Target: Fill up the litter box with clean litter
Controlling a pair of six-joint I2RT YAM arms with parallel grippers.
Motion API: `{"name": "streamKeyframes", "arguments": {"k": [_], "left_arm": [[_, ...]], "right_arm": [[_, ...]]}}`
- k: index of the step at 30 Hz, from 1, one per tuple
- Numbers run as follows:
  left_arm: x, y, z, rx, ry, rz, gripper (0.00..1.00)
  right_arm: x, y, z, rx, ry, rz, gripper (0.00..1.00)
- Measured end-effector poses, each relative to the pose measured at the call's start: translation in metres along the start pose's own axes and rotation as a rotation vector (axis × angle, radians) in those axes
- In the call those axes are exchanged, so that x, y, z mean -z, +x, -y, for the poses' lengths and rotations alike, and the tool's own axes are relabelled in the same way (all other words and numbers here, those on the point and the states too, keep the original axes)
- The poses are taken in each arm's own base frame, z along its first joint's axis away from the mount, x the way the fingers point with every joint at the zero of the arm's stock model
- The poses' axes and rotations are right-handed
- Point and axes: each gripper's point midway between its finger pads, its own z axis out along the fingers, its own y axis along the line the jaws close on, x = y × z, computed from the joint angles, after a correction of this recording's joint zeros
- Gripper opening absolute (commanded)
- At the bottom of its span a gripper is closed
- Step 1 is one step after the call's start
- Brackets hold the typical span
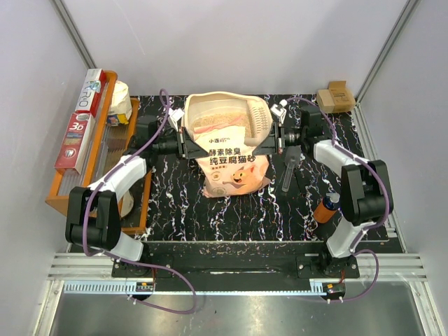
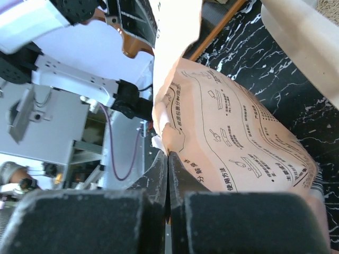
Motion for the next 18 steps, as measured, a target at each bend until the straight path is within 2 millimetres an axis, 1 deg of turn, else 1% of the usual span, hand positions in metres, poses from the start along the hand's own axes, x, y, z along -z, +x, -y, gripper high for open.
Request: {"name": "streamKeyframes", "arguments": {"k": [3, 5, 7, 10, 14, 18], "left_arm": [[0.0, -0.004, 0.002, 0.031, -0.01, -0.012, 0.0], [-0.001, -0.006, 0.006, 0.038, -0.01, -0.022, 0.0], [-0.002, -0.007, 0.009, 0.043, -0.012, -0.031, 0.0], [-0.003, -0.003, 0.009, 0.074, -0.025, -0.053, 0.0], [-0.004, 0.005, 0.002, 0.137, -0.055, -0.09, 0.0], [-0.002, 0.015, -0.004, 0.214, -0.072, -0.118, 0.0]], "right_arm": [[-0.001, -0.011, 0.004, -0.082, -0.031, -0.016, 0.0], [-0.001, -0.013, 0.009, -0.146, -0.035, -0.02, 0.0], [-0.001, -0.012, 0.012, -0.21, -0.033, -0.023, 0.0], [-0.001, -0.01, 0.011, -0.307, -0.038, -0.031, 0.0], [-0.001, -0.01, 0.008, -0.408, -0.037, -0.034, 0.0], [0.0, 0.0, 0.009, -0.511, -0.039, -0.045, 0.0]]}}
